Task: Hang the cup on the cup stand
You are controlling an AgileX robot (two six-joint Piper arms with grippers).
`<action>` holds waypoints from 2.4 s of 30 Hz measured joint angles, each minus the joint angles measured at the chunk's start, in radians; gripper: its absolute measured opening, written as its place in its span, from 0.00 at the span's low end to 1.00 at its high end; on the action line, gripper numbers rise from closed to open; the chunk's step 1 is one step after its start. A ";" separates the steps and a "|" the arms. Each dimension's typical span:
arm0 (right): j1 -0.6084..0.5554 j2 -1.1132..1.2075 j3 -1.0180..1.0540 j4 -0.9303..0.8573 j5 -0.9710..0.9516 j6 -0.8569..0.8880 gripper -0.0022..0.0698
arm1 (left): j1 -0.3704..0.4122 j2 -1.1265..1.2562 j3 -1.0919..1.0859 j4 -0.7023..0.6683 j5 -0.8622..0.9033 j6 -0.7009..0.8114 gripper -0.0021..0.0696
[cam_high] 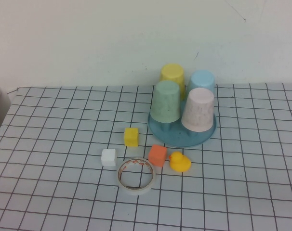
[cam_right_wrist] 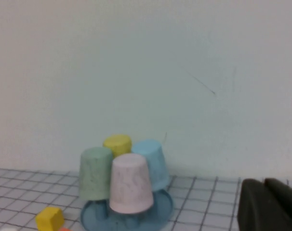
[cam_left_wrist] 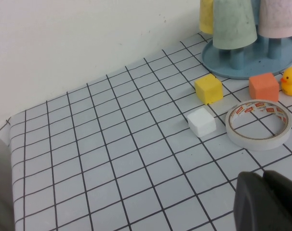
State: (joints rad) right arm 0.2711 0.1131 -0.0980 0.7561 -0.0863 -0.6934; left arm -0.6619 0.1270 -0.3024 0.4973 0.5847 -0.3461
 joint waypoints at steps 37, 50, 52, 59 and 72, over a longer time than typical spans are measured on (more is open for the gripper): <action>-0.323 -0.125 0.121 -0.801 0.410 0.864 0.03 | 0.000 0.000 0.000 0.000 0.000 0.000 0.03; -0.323 -0.125 0.121 -0.801 0.412 0.864 0.03 | 0.000 0.000 0.000 0.000 0.000 0.000 0.03; -0.323 -0.125 0.121 -0.801 0.412 0.864 0.03 | 0.000 0.000 0.000 0.000 0.000 0.000 0.03; -0.323 -0.125 0.121 -0.801 0.412 0.864 0.03 | 0.000 0.000 0.013 0.000 -0.009 0.000 0.03; -0.323 -0.125 0.121 -0.801 0.412 0.864 0.03 | 0.345 -0.136 0.183 -0.366 -0.186 0.333 0.03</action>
State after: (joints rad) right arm -0.0514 -0.0118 0.0229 -0.0453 0.3256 0.1709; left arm -0.3169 -0.0086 -0.1195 0.1312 0.3985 -0.0132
